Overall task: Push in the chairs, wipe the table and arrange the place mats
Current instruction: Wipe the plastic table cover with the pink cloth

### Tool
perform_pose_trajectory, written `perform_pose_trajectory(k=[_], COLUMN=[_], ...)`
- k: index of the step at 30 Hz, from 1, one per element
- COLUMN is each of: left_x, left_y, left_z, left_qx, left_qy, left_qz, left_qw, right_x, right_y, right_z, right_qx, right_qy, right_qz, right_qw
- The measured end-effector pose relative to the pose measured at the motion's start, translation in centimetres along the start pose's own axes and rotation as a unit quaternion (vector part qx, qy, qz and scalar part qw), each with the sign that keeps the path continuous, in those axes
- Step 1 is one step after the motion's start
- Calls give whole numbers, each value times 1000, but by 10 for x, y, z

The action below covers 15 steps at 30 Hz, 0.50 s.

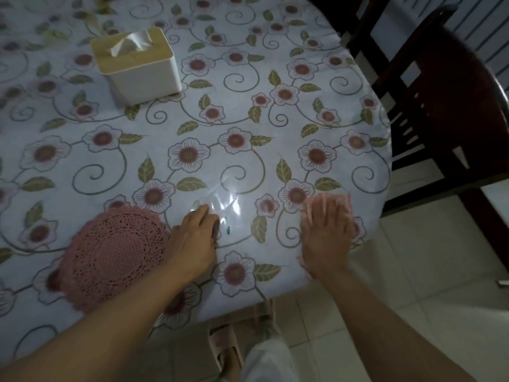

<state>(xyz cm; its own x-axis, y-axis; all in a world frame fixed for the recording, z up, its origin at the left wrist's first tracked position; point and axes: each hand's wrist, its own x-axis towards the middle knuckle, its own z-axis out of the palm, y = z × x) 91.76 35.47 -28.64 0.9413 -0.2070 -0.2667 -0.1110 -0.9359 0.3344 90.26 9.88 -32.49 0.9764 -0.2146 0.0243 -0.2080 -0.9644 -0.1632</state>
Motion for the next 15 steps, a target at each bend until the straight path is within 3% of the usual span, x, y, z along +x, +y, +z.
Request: perform_pose_trajectory(k=[1,2,6,9,12,15], left_x=[-1,-2,-5,1,10,25], left_y=[0,-1,0,-5,-6,-8], left_z=[0,0,-4,-10,-14,-17], left_qx=[4,7,-30,-56,-92,-102], left_qy=[-5,-10,9,17,33,46], left_qz=[-1,-5,-26,-42,-47,-58], left_qw=[1000,1000,999,997,994,992], right_x=[-5,-18,-77,-75,-40,22], right_y=[-18,-39,-115,-122,-106,-98], right_z=[5,15,39,38,32,28], right_qx=[22,27,56,62,31,8], right_qy=[-13,-22,-46,-52,-73,-37], right_qz=[34,14,-262,-343,-361,-276], right_qw=[999,999,962,936,929,961])
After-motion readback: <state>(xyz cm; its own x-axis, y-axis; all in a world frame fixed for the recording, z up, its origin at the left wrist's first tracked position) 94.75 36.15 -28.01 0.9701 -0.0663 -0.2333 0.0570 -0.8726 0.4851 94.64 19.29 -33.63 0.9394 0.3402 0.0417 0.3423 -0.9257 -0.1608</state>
